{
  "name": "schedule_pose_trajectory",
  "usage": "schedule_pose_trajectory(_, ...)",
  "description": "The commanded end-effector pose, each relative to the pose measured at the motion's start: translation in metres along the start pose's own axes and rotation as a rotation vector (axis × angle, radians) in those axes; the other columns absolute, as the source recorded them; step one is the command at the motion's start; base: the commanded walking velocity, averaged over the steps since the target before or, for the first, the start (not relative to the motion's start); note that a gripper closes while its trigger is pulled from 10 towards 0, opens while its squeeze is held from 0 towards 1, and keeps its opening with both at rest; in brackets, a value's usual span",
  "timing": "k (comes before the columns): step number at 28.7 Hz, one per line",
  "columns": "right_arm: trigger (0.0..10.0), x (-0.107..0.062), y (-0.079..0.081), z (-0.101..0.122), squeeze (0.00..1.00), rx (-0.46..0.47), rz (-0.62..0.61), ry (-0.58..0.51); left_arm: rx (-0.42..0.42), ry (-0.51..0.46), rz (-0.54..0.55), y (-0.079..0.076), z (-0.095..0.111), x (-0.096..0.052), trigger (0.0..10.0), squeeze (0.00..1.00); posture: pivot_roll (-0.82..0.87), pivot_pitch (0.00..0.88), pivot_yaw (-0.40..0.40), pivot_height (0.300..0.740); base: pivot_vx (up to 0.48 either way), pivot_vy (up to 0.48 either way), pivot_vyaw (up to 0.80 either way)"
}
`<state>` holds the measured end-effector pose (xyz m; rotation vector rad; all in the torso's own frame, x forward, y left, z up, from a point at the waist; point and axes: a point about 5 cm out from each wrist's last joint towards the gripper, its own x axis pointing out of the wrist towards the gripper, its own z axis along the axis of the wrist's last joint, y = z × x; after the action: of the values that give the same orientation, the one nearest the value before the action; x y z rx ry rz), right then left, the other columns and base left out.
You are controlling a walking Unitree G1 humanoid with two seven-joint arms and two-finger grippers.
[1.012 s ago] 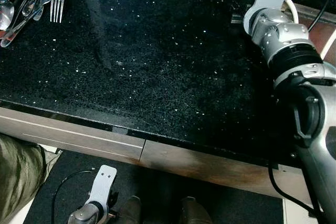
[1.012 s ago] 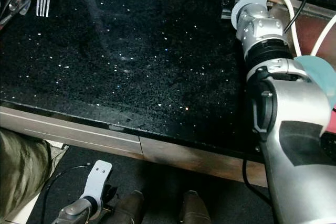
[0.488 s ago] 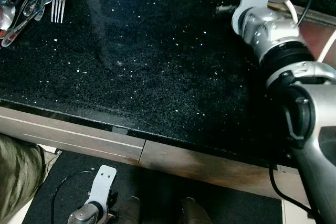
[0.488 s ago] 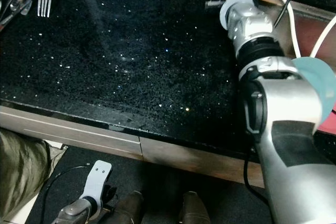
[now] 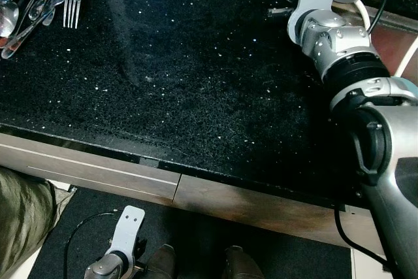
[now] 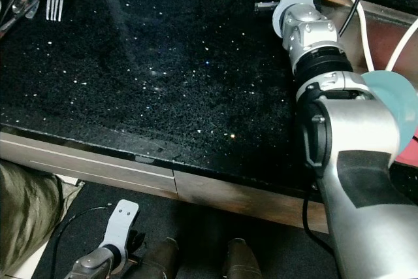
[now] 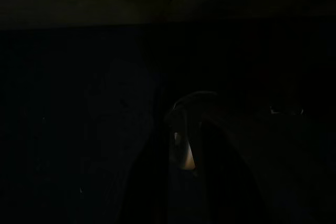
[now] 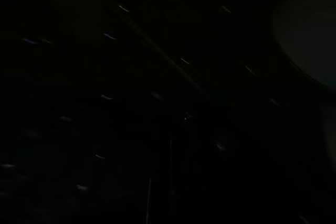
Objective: Kitchen organization
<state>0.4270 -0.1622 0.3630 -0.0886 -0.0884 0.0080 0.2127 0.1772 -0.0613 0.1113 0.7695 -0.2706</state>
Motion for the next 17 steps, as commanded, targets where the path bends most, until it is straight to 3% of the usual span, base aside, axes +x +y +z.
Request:
schedule_pose_trajectory(1, 10.0, 0.000, 0.001, -0.004, 0.00, 0.022, 0.027, -0.027, -0.028, 0.173, -0.007, -0.014, -0.044, -0.010, 10.0, 0.00, 0.12, 0.386, -0.162, 0.740, 0.000, 0.000, 0.00)
schedule_pose_trajectory(3, 10.0, 0.000, 0.008, 0.004, 0.00, 0.042, 0.076, -0.090, -0.029, 0.172, -0.007, -0.014, -0.045, -0.010, 10.0, 0.00, 0.12, 0.391, -0.163, 0.740, 0.000, 0.000, 0.00)
schedule_pose_trajectory(4, 10.0, -0.001, 0.012, 0.011, 1.00, 0.161, 0.134, -0.150, -0.032, 0.172, -0.007, -0.014, -0.045, -0.010, 10.0, 0.00, 0.12, 0.395, -0.163, 0.740, 0.000, 0.000, 0.00)
schedule_pose_trajectory(7, 10.0, -0.001, 0.010, 0.017, 1.00, 0.234, 0.146, -0.189, -0.034, 0.172, -0.006, -0.014, -0.046, -0.010, 10.0, 0.00, 0.13, 0.398, -0.164, 0.740, 0.000, 0.000, 0.00)
schedule_pose_trajectory(11, 10.0, -0.002, 0.008, 0.020, 1.00, 0.231, 0.137, -0.209, -0.035, 0.174, -0.005, -0.014, -0.046, -0.010, 10.0, 0.00, 0.13, 0.398, -0.164, 0.740, 0.000, 0.000, 0.00)
schedule_pose_trajectory(15, 10.0, -0.002, 0.012, 0.018, 1.00, 0.056, 0.120, -0.203, -0.036, 0.176, -0.007, -0.014, -0.047, -0.011, 10.0, 0.00, 0.13, 0.402, -0.166, 0.740, 0.000, 0.000, 0.00)
schedule_pose_trajectory(17, 10.0, -0.001, 0.014, 0.017, 1.00, 0.026, 0.122, -0.203, -0.037, 0.175, -0.008, -0.014, -0.048, -0.011, 10.0, 0.00, 0.13, 0.405, -0.166, 0.740, 0.000, 0.000, 0.00)
